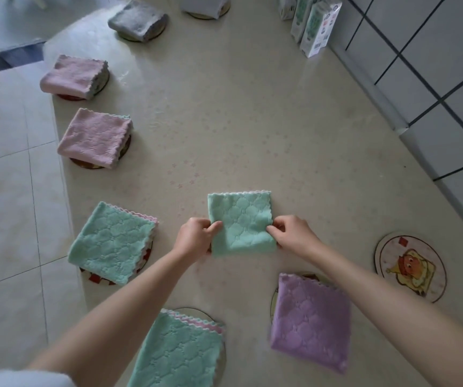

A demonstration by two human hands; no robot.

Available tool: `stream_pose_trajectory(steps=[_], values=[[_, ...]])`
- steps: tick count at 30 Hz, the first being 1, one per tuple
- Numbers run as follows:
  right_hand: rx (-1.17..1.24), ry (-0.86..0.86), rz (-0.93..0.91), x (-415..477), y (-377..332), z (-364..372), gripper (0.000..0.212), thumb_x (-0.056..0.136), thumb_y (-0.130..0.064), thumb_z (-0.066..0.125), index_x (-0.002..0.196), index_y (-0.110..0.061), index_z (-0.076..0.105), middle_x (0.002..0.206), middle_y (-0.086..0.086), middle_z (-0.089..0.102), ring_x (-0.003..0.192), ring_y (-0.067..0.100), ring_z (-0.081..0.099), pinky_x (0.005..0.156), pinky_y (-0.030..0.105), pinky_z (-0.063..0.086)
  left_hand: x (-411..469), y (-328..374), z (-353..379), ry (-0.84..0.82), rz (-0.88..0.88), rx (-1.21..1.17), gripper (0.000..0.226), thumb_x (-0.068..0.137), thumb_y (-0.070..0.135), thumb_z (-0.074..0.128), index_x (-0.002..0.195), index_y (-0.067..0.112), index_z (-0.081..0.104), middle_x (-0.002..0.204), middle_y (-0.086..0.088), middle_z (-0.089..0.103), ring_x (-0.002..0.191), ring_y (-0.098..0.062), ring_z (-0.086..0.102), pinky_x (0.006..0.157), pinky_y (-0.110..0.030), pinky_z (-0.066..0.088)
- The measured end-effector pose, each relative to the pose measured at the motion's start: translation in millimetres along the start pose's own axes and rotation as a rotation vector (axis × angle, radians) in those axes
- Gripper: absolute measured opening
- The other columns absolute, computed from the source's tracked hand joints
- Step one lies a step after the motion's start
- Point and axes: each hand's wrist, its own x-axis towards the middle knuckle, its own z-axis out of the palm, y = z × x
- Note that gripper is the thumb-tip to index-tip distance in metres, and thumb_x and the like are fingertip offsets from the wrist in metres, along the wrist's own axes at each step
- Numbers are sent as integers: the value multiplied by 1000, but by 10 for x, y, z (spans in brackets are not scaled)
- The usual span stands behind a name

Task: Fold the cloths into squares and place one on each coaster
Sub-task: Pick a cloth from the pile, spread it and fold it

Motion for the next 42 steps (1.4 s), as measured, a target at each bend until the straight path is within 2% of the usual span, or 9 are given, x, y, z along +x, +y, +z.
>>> stream_pose_trajectory(steps=[7,14,20,22,24,26,28,34,42], values=[[128,26,-17,17,31,39,29,84,-40,60,75,-13,53,61,-6,53,62,18,54,65,38,51,-99,31,41,130,183,268,44,92,43,53,54,22,46,61,-3,54,67,-33,61,61,-40,49],[38,81,42,21,58,121,27,90,-34,56,80,-9,52,67,6,59,69,28,62,65,39,50,-72,79,51,125,53,188,45,90,43,54,55,15,51,59,-4,61,60,-26,64,57,-39,51],[-59,25,127,99,-45,66,26,86,-33,55,74,-10,51,76,11,65,74,28,65,69,35,51,-108,105,69,204,14,225,35,89,43,57,74,12,61,73,-4,65,68,-23,64,57,-38,53],[-96,6,147,107,-73,51,28,85,-36,53,68,-16,46,70,8,64,73,27,65,69,34,51,-164,111,52,311,139,393,25,90,38,58,87,14,54,80,2,61,69,-17,58,52,-30,44],[-118,3,181,102,-115,37,39,87,-50,47,65,-17,46,65,3,63,70,24,65,68,33,51,-183,93,30,405,459,570,22,87,32,61,98,14,53,88,2,58,77,-18,56,58,-24,41],[-160,28,235,114,-168,25,52,87,-64,36,65,-19,51,70,3,63,75,25,63,69,33,48,-139,48,38,356,756,715,35,87,36,58,114,14,55,109,-3,60,100,-24,57,80,-34,49],[-242,67,283,137,-231,25,61,87,-68,29,74,-17,59,82,5,63,84,28,61,69,33,44,-66,15,57,225,859,837,52,92,47,45,135,19,47,137,-3,51,130,-28,44,105,-44,40],[-399,138,314,153,-308,68,49,96,-53,35,97,-11,62,101,12,66,93,32,63,70,32,42,14,10,65,28,699,982,75,85,68,12,152,32,12,159,9,7,147,-18,-1,119,-49,5],[-73,183,280,-9,-190,31,47,96,-46,39,72,-8,55,78,13,65,75,31,62,66,35,52,218,191,13,249,555,745,49,96,42,43,138,16,44,145,-3,44,135,-26,34,111,-42,28]])
